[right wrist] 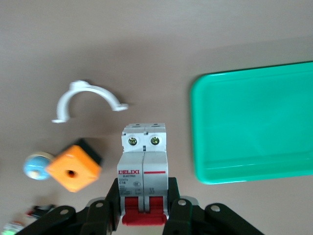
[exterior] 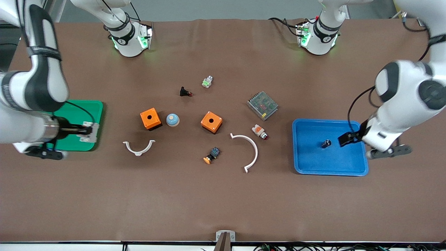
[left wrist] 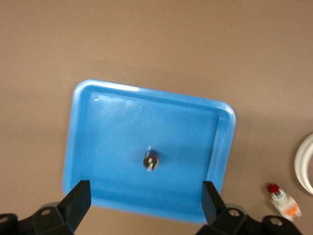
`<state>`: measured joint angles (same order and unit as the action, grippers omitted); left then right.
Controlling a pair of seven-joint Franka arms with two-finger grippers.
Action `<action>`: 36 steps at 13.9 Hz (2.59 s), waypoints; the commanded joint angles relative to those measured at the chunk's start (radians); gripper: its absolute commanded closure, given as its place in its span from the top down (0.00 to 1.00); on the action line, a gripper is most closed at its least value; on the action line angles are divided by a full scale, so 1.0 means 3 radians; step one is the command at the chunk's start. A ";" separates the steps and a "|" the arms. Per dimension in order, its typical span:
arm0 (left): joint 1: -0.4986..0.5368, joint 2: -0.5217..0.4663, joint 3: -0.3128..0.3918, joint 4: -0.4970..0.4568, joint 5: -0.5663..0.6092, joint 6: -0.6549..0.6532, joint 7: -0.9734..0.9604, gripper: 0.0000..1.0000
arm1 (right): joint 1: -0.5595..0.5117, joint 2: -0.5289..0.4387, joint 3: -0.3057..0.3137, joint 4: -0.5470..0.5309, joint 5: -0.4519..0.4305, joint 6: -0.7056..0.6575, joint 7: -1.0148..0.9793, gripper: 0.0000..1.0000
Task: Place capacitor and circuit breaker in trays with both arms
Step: 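Release the capacitor in the blue tray while the right gripper carries the breaker, then lower the breaker into the green tray and open the right gripper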
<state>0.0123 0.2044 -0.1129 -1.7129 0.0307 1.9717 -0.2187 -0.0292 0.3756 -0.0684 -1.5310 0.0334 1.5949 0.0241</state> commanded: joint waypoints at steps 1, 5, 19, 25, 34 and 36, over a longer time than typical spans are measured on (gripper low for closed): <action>0.0015 -0.0052 -0.0007 0.0457 0.0046 -0.0583 0.0186 1.00 | -0.0453 -0.0020 0.0069 -0.0097 -0.0131 -0.0014 -0.0564 0.10; 0.0005 -0.0267 -0.0027 0.0566 0.0046 -0.0820 0.0248 1.00 | -0.0863 -0.0009 0.0069 -0.0337 -0.0447 0.0195 -0.1148 0.10; -0.0016 -0.0569 -0.0104 0.0566 0.0046 -0.1295 0.0202 1.00 | -0.1467 -0.0020 0.0080 -0.1948 -0.0301 0.2496 -0.1517 0.11; 0.0010 -0.0697 -0.0191 0.0530 0.0000 -0.1428 0.0151 1.00 | -0.1457 -0.0045 0.0080 -0.1943 -0.0301 0.2507 -0.1517 0.99; -0.0297 -0.0911 -0.0023 0.0249 -0.0015 -0.1418 -0.0100 1.00 | -0.0640 -0.0423 0.0100 -0.0665 -0.0301 0.0667 -0.0757 1.00; -0.0292 -0.0947 0.0023 0.0244 -0.0010 -0.1418 0.0043 1.00 | -0.0394 -0.0709 0.0105 -0.0675 -0.0301 0.0524 -0.0500 1.00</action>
<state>-0.0661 -0.0391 -0.1290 -1.6093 0.0301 1.5456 -0.2379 -0.2010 0.2348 -0.0308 -1.7230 -0.0731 1.7970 -0.1888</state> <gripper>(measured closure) 0.000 0.000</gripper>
